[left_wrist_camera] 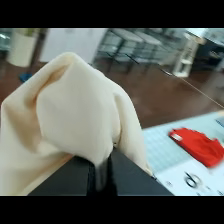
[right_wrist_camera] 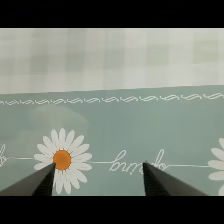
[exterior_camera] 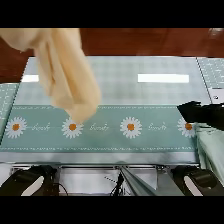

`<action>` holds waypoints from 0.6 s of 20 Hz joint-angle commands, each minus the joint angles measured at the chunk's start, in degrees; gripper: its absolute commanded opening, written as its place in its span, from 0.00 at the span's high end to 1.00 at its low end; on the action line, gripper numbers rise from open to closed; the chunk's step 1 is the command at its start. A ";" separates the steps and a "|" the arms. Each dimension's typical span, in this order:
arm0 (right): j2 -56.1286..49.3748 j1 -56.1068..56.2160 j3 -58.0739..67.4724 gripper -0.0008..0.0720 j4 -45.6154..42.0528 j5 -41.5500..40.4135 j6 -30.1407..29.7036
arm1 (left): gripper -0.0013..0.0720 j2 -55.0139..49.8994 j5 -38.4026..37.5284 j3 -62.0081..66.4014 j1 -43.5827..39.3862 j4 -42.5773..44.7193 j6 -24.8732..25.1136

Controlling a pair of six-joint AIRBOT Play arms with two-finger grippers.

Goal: Fold the shirts.

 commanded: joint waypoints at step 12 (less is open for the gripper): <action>-3.50 0.00 -3.72 0.13 -1.53 -1.09 0.76 | 0.95 8.76 12.04 -60.92 -27.98 5.40 -4.83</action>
